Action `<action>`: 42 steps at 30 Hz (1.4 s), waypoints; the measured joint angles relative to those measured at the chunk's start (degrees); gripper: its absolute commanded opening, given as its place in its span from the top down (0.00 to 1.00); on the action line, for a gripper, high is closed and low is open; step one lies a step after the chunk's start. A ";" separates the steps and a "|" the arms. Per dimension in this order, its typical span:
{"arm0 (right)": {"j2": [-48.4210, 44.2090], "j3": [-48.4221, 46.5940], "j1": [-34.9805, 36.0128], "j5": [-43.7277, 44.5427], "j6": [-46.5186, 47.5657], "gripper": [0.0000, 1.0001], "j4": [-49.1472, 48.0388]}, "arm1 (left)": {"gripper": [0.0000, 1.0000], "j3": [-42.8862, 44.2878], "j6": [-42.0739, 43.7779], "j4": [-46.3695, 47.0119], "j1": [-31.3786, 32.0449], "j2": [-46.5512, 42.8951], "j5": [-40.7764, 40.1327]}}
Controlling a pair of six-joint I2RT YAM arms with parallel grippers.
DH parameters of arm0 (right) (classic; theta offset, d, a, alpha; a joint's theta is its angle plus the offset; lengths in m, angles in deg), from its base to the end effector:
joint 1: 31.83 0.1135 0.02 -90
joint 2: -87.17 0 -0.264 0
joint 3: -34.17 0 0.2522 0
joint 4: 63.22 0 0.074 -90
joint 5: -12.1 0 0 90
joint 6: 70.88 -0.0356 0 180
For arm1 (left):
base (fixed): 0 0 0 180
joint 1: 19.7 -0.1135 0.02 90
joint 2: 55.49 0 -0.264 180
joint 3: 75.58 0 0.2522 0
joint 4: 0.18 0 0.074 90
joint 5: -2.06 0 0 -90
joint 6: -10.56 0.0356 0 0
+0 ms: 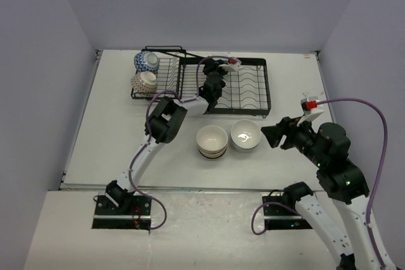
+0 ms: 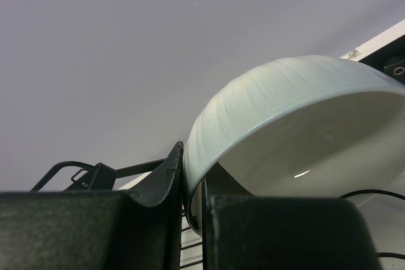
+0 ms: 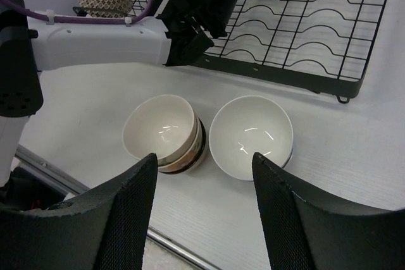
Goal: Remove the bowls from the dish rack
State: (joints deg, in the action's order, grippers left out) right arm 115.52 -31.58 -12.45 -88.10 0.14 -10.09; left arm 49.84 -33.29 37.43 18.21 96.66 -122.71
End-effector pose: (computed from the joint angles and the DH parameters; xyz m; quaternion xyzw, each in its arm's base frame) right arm 0.0856 0.0368 0.3625 -0.0564 0.7939 0.2645 0.5446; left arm 0.4701 -0.3404 0.1429 0.2358 0.6057 0.2427 0.7202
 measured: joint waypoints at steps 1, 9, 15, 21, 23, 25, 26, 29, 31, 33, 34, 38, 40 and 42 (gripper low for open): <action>0.00 0.00 0.09 -0.02 0.00 0.38 0.00 | 1.00 -0.07 -0.07 -0.02 0.00 -0.02 0.26; 0.00 0.00 0.66 -0.13 0.02 0.38 -0.02 | 1.00 -1.81 -0.22 -0.17 -0.13 -0.72 6.29; -0.02 0.42 1.20 -0.44 0.09 0.38 -0.20 | 1.00 -1.92 0.15 -0.68 -0.81 -0.76 14.23; -0.02 0.96 1.60 -1.53 0.20 0.38 -0.44 | 1.00 -1.92 0.79 -0.96 -1.33 -0.76 17.35; -0.02 0.98 1.62 -1.60 0.20 0.38 -0.46 | 1.00 -1.75 0.37 -0.94 -1.42 -0.76 17.25; -0.02 1.03 1.62 -1.62 0.20 0.38 -0.48 | 1.00 -1.38 -0.24 -0.94 -1.57 -0.66 16.70; -0.02 1.09 1.62 -1.62 0.20 0.38 -0.52 | 1.00 -1.11 -0.55 -1.01 -1.66 -0.52 16.26; 0.00 1.53 1.62 -1.66 0.20 0.39 -0.83 | 1.00 0.55 -1.40 -1.40 -2.03 0.26 13.73; 0.02 1.70 1.64 -1.84 0.20 0.39 -0.85 | 1.00 1.36 -1.64 -1.40 -2.36 0.66 11.69; 0.11 1.77 1.73 -2.01 0.17 0.39 -0.85 | 1.00 1.64 -1.62 -1.33 -2.78 0.76 9.79; 0.11 1.77 1.73 -2.10 0.20 0.39 -0.87 | 1.00 1.68 -1.62 -1.31 -2.97 0.79 9.20; 0.11 1.79 2.03 -2.64 0.20 0.39 -0.90 | 1.00 1.73 -1.57 -1.18 -3.96 0.81 7.52; 0.11 1.88 2.21 -2.82 0.20 0.39 -0.92 | 1.00 1.68 -1.40 -1.20 -4.37 0.85 7.78; 0.11 1.88 2.49 -2.84 0.17 0.39 -0.94 | 1.00 1.18 -0.42 -1.29 -4.70 0.85 9.05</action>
State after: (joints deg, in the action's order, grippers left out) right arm 115.63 -29.70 -9.96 -90.94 0.31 -11.03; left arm 51.02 -33.70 36.14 13.51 97.52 -113.66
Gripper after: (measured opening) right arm 0.612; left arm 0.091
